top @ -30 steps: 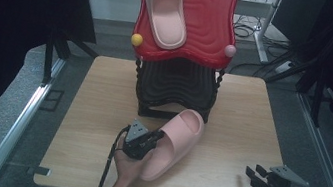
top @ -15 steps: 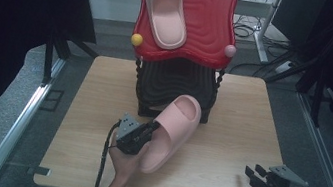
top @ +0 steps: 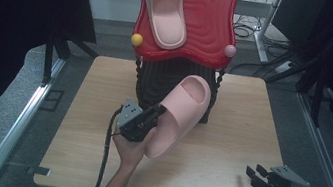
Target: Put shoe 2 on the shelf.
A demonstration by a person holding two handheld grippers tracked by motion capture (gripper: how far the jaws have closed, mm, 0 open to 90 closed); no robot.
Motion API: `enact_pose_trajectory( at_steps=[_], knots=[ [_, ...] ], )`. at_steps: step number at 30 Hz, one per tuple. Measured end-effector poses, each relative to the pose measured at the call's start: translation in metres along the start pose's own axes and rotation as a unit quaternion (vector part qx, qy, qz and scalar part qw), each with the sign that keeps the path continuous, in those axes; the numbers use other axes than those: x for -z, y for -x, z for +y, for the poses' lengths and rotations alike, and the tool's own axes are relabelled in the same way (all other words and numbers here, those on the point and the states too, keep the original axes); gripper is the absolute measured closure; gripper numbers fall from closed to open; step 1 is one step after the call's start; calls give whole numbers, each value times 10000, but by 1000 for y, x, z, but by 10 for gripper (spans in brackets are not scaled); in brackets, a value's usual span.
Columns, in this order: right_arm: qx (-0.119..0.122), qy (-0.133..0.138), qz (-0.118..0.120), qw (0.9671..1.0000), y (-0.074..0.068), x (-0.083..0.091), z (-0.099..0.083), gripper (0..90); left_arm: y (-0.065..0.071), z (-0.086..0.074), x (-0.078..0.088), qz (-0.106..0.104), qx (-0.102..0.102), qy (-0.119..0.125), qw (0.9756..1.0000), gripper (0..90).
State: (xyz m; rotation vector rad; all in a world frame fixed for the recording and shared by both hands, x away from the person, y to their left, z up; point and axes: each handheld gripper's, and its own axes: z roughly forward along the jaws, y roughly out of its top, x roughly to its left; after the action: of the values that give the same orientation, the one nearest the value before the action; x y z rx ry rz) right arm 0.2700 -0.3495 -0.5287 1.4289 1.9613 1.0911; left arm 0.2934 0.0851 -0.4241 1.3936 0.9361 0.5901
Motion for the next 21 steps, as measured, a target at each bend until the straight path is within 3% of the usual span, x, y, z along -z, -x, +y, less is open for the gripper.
enact_pose_trajectory(
  at_steps=[9, 21],
  knots=[
    [25, 32, 11, 10000, 2, 1, 0, 559, 2, 38, -5, 118, -111, 353, 9992, 855],
    [12, 18, 37, 10000, 1, 0, -1, 559, -3, 105, -28, 290, -192, 643, 9973, 855]
  ],
)
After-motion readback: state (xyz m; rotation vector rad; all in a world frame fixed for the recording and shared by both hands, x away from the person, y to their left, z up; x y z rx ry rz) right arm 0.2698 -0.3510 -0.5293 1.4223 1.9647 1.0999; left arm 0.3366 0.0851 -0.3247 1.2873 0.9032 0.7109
